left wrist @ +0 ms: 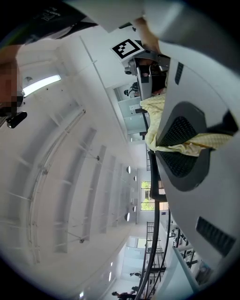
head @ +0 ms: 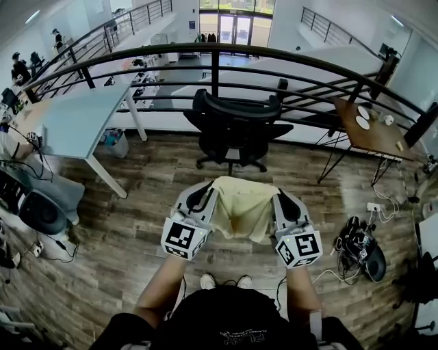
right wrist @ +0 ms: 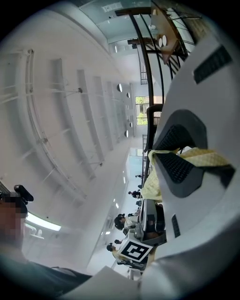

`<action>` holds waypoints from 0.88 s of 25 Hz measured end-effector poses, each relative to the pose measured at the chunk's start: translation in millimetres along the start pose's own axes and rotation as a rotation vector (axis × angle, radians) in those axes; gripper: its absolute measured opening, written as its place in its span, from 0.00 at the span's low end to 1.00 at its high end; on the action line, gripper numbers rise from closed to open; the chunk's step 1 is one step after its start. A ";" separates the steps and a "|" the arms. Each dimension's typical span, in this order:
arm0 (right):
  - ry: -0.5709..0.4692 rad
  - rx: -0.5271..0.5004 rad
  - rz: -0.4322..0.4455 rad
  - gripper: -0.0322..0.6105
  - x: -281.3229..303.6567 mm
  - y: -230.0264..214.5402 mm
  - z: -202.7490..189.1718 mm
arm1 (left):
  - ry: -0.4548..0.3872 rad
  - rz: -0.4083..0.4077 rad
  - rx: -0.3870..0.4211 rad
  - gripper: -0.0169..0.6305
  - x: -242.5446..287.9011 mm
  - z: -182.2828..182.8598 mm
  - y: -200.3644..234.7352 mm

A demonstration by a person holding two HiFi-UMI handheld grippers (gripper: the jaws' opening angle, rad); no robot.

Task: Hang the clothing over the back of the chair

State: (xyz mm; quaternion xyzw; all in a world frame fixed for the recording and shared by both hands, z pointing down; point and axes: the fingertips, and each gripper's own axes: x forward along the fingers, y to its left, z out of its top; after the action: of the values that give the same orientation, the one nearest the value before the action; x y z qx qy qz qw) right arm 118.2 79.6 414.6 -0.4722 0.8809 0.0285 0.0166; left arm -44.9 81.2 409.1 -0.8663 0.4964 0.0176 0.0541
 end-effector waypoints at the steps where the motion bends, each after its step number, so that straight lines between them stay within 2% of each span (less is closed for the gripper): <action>1: 0.001 -0.004 -0.001 0.10 2.2 1.3 0.4 | 0.000 -0.001 0.000 0.08 0.0 -0.1 2.6; 4: -0.006 -0.006 -0.011 0.10 14.6 6.2 2.3 | -0.006 -0.006 0.012 0.08 0.1 3.0 15.6; 9: 0.023 0.029 -0.087 0.10 26.1 10.0 -2.9 | -0.013 -0.032 -0.005 0.08 -1.2 -0.4 24.8; 14: 0.018 -0.002 -0.124 0.10 28.7 15.4 3.3 | -0.004 -0.082 0.023 0.08 5.9 3.8 31.5; 22: 0.020 -0.019 -0.123 0.10 51.1 11.0 3.7 | -0.017 -0.086 0.006 0.08 24.0 5.2 50.8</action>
State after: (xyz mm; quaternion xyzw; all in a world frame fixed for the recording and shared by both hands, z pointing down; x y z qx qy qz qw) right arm 80.7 43.4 408.5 -0.5258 0.8500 0.0312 0.0051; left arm -76.4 35.8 398.1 -0.8865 0.4582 0.0212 0.0617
